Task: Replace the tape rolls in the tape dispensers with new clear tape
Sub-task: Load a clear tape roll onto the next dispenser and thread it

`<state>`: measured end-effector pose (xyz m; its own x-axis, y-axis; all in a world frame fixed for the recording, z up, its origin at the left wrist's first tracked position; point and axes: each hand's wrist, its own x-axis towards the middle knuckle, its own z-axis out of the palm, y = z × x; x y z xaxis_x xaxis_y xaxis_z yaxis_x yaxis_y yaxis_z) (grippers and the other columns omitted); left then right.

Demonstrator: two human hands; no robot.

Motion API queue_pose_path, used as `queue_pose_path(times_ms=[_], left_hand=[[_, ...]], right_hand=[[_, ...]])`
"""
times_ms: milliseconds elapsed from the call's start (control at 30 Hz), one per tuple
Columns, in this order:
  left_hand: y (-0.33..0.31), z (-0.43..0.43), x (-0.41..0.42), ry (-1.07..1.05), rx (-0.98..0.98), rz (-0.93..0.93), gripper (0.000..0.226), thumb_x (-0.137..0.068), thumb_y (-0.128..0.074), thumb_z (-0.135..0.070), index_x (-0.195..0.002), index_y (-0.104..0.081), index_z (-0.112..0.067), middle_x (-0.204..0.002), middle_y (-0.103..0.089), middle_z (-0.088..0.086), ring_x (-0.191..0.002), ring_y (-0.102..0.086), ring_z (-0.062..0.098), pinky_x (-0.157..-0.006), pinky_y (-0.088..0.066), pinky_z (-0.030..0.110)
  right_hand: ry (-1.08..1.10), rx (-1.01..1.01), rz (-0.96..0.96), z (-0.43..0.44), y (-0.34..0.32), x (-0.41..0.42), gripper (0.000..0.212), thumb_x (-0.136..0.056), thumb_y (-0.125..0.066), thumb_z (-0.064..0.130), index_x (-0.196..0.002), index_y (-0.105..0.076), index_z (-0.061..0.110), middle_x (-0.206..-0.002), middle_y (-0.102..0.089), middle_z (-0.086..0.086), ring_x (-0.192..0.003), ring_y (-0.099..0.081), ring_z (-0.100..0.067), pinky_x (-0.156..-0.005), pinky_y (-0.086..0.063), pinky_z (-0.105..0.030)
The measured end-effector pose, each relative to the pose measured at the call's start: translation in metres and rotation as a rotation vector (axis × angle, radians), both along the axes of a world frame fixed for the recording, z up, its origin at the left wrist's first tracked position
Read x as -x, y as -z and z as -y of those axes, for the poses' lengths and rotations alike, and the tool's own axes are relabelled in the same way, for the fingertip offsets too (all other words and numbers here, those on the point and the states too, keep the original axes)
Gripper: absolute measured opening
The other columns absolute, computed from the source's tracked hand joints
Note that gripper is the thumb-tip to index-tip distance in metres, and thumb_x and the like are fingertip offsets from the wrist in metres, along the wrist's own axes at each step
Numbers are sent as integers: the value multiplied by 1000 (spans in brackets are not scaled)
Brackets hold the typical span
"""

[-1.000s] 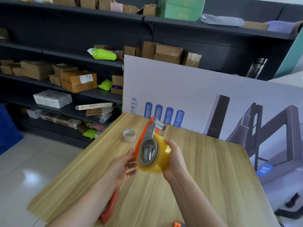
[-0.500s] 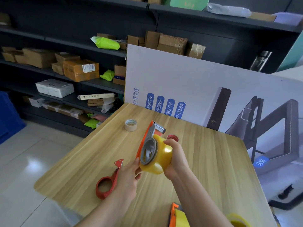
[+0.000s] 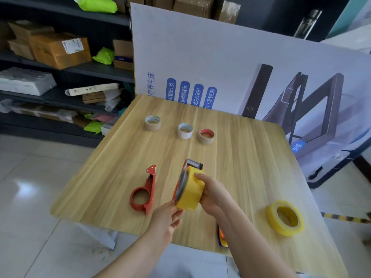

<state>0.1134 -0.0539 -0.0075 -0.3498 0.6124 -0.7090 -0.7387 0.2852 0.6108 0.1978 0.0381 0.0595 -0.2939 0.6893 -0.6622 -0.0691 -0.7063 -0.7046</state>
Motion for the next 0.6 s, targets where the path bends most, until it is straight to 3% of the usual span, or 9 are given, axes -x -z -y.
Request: queue_pose_path(times_ms=[67,133,300,400,500,600], left_hand=[[7,11,-2,54,33,72,18,-97,-46,-9,-87,-61,-13,-83,-66,4,-80,-58,16,-66,-40,29],[19,18,-5,97,63,125,16,-96,-47,-11,-89,-62,-11,-90,-65,6,-83,-58,17,-67,-40,29],[51,26,-11,119,146,227,15,-94,-46,-9,-95,-61,-7,-87,-64,8,-76,-57,18,-63,-39,29],[61,23,-13,113,178,255,17,-95,-44,-9,-96,-61,-7,-89,-65,8,-77,-57,19,-64,-39,29],[71,23,-18,98,204,298,18,-97,-43,-12,-100,-60,-7,-93,-66,9,-80,-58,19,-66,-42,29],[80,23,-21,70,221,324,18,-95,-45,-12,-99,-61,-5,-91,-67,10,-80,-58,20,-67,-42,29]], right_hand=[[-25,25,38,9,13,-5,35,-90,-62,8,-121,-57,-8,-107,-63,-20,-92,-60,-29,-76,-50,-35],[-37,37,63,14,28,-11,35,-91,-62,8,-120,-57,-11,-109,-63,-22,-98,-59,-30,-83,-51,-37],[-57,61,112,24,58,-16,24,-92,-63,10,-105,-62,-10,-104,-65,-22,-98,-61,-31,-99,-47,-47],[-59,70,154,22,70,-14,28,-91,-64,10,-109,-62,-12,-106,-64,-23,-98,-60,-31,-99,-47,-48],[-62,84,161,19,81,-13,20,-90,-65,8,-100,-64,-9,-102,-64,-23,-95,-59,-30,-99,-46,-49],[-61,97,183,17,94,-14,31,-89,-66,9,-108,-62,-15,-102,-65,-23,-95,-60,-30,-96,-48,-50]])
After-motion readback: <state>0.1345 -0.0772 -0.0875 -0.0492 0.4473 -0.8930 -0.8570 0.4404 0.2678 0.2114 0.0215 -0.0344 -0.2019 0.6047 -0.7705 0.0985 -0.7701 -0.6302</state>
